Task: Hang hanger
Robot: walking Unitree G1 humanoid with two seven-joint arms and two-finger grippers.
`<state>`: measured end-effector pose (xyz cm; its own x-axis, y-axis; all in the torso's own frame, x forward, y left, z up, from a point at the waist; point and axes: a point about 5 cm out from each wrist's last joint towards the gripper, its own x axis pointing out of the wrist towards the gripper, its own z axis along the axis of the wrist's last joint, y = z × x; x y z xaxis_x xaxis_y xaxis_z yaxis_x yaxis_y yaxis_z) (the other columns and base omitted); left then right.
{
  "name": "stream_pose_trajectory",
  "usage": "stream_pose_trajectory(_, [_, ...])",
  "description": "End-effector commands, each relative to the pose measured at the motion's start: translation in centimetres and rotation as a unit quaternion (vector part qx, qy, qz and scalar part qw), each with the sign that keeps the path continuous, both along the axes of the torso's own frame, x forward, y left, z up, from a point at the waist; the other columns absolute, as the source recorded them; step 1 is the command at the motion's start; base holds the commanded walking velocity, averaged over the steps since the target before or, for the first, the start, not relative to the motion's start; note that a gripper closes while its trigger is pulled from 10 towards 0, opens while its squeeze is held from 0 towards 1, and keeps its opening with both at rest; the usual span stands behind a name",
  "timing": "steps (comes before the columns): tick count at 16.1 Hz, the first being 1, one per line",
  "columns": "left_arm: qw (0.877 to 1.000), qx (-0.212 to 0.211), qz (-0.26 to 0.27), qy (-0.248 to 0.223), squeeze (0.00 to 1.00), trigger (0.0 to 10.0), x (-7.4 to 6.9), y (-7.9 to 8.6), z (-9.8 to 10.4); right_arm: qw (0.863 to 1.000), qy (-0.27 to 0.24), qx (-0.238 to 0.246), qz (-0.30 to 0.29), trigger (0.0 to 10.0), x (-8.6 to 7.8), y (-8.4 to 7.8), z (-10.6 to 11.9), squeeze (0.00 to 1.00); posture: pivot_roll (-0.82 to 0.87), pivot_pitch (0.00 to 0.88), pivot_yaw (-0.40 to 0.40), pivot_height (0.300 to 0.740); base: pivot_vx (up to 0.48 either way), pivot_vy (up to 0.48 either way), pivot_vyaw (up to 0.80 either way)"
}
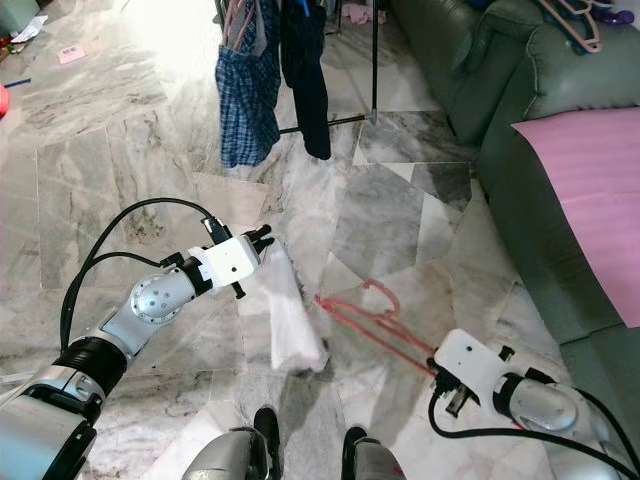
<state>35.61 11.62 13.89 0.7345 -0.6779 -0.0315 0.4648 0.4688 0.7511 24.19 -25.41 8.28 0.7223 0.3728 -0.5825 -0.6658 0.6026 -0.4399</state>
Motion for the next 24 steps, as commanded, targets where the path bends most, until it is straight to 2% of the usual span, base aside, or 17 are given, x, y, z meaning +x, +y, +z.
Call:
stream_pose_trajectory(1, [1.0,0.002,-0.011,0.002,0.0,10.0,-0.2,-0.1,0.0,1.0,-0.001,0.01,0.001,10.0,-0.2,0.2,-0.3,0.0,-0.03,0.305,0.058,0.74,0.0,0.0,0.0])
stream_pose_trajectory(4, [0.999,-0.006,-0.038,0.008,0.0,10.0,-0.6,-0.7,0.0,0.999,-0.036,0.014,-0.01,10.0,0.9,0.5,0.1,0.0,-0.03,0.308,0.059,0.74,0.0,0.0,0.0])
stream_pose_trajectory(8, [0.999,-0.008,-0.048,0.014,0.0,10.0,-0.9,-1.0,-0.3,0.999,-0.031,0.023,0.008,10.0,1.3,1.0,0.3,0.0,-0.02,0.308,0.056,0.74,0.0,0.0,0.0])
stream_pose_trajectory(12, [1.0,0.01,0.009,0.016,0.0,10.0,-0.1,0.0,-0.6,1.0,0.009,0.018,0.024,10.0,0.0,0.4,0.4,0.0,-0.03,0.311,0.055,0.74,0.0,0.0,0.0])
stream_pose_trajectory(15, [1.0,0.01,0.004,0.017,0.0,10.0,-0.1,-0.4,-0.5,0.998,0.036,0.021,0.039,10.0,-0.7,0.5,0.2,0.0,-0.04,0.311,0.057,0.74,0.0,0.0,0.0])
stream_pose_trajectory(18, [1.0,0.008,-0.011,0.021,0.0,10.0,-0.3,-0.8,-0.6,0.999,0.013,0.016,0.026,10.0,-0.1,0.6,0.3,0.0,-0.04,0.311,0.059,0.74,0.0,0.0,0.0])
stream_pose_trajectory(21, [0.999,-0.001,-0.034,0.027,0.0,10.0,-0.6,-1.0,-0.5,1.0,-0.029,0.003,0.007,10.0,1.1,0.6,0.4,0.0,-0.03,0.311,0.059,0.74,0.0,0.0,0.0])
stream_pose_trajectory(22, [0.999,-0.004,-0.043,0.03,0.0,10.0,-0.8,-1.0,-0.5,0.998,-0.058,0.005,-0.006,10.0,1.9,0.7,0.7,0.0,-0.03,0.31,0.059,0.74,0.0,0.0,0.0])
stream_pose_trajectory(24, [0.999,-0.005,-0.045,0.03,0.0,10.0,-0.9,-1.0,-0.5,0.998,-0.061,0.013,-0.008,10.0,2.3,1.1,0.6,0.0,-0.02,0.311,0.058,0.74,0.0,0.0,0.0])
